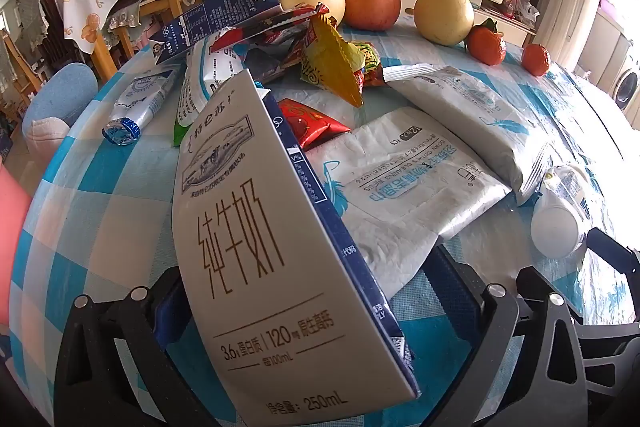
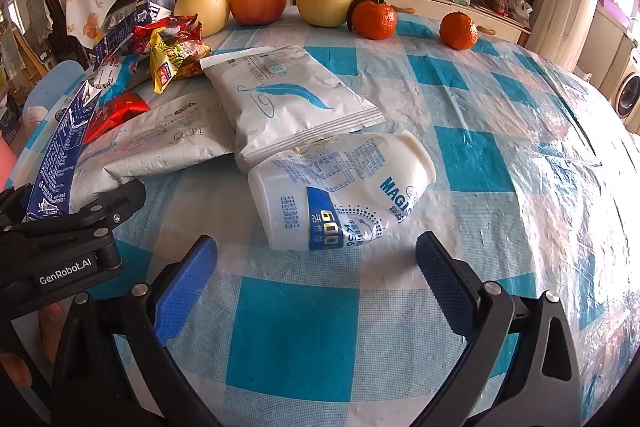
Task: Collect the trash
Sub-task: 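Approach the white milk carton with the left tool and the yogurt bag with the right tool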
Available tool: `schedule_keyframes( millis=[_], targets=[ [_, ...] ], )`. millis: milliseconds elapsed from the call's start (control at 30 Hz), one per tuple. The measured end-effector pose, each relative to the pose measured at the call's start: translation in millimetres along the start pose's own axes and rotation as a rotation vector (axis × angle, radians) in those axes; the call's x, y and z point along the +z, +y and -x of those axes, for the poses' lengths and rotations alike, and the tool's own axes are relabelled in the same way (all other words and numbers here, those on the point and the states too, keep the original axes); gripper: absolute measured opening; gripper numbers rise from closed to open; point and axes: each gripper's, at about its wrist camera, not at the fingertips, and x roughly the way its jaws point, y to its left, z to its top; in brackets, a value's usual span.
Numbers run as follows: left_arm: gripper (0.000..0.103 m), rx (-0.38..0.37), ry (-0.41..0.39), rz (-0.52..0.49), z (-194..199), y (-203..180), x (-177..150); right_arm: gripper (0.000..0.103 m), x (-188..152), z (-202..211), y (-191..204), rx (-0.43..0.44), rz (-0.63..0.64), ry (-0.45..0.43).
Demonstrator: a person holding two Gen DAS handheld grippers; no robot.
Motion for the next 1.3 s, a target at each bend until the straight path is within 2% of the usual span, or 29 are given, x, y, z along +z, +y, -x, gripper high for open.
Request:
schedule_keyframes(
  millis=[267,500,767,900,1300],
  targets=[
    [0.099,0.009,-0.002,0.011,12,-4,-6,0.099,-7,6,2,0.037,0.045,0.004],
    [0.099,-0.008,-0.05,0.061,29,26,-27,0.099,-14,20,1,0.069,0.05,-0.035],
    [0.099,-0.007,-0.095,0.048,64,41,-41,0.099,-25,57,6,0.084,0.067,-0.149],
    [0.099,0.003,-0.126,0.051,88,51,-50,0.099,-31,83,11,0.049,0.077,-0.246],
    [0.099,0.073,-0.28,0.013,170,76,-73,0.099,-58,153,18,0.008,0.057,-0.444]
  ],
)
